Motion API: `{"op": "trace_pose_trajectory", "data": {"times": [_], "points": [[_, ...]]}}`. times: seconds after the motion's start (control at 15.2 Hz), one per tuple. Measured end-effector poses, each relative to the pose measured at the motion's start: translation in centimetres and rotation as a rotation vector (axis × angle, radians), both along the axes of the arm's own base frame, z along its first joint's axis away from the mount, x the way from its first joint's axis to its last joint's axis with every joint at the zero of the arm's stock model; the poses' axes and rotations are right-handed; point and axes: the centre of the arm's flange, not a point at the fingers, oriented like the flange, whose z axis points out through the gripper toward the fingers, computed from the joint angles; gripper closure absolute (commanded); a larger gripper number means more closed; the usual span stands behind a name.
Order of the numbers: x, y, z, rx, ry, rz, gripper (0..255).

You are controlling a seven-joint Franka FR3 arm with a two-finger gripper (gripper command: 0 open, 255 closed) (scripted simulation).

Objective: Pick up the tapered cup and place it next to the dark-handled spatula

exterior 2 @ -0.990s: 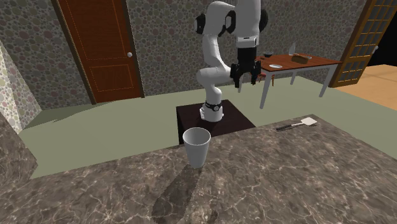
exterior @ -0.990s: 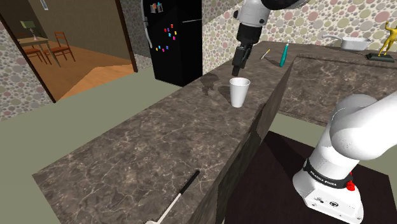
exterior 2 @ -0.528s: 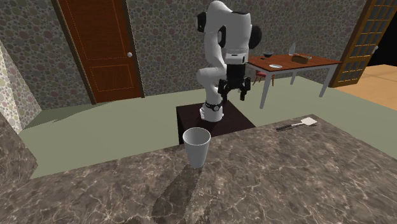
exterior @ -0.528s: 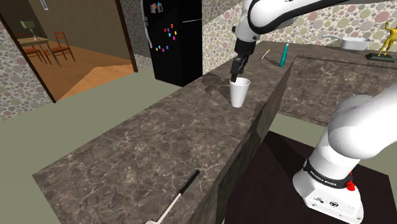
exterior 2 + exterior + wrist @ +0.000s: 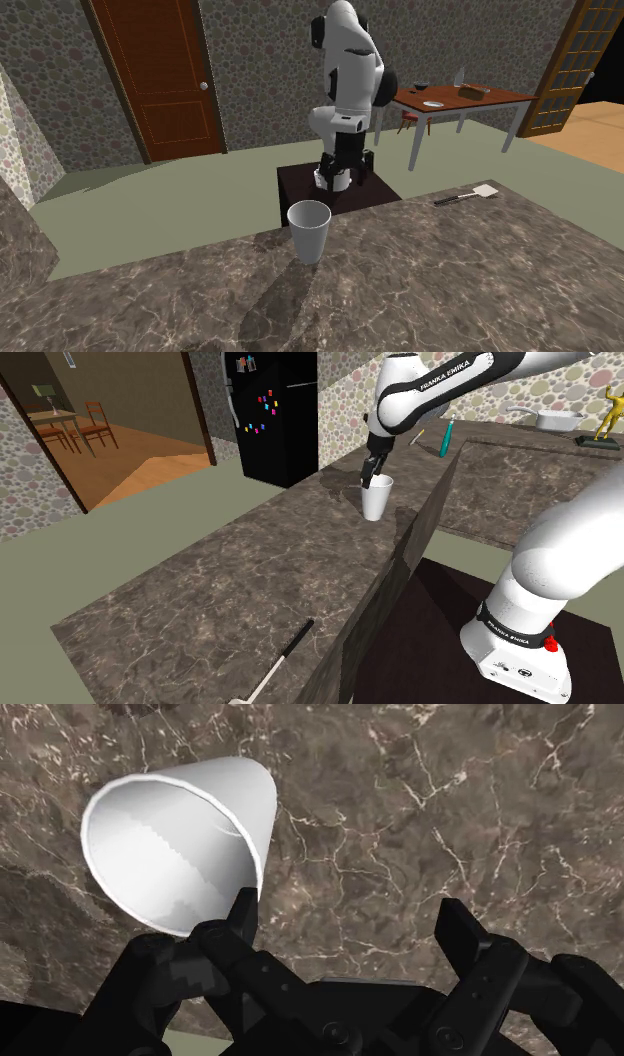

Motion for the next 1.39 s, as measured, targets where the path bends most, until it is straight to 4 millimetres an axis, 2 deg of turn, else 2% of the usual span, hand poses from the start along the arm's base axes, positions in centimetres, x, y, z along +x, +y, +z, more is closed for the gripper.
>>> {"op": "trace_pose_trajectory", "data": {"times": [0.26, 0.4, 0.86, 1.25, 1.32, 1.39], "points": [[1.5, -3.6, -2.8, -0.031, -0.005, -0.021, 0], [1.9, -4.5, -3.9, -0.038, -0.005, -0.026, 0], [2.5, -5.2, -7.1, -0.04, -0.006, -0.026, 0], [2.5, -5.2, -7.3, -0.04, -0.006, -0.027, 0], [2.5, -5.2, -7.3, -0.04, -0.006, -0.027, 255], [2.5, -5.2, -7.3, -0.04, -0.006, -0.027, 255]]}}
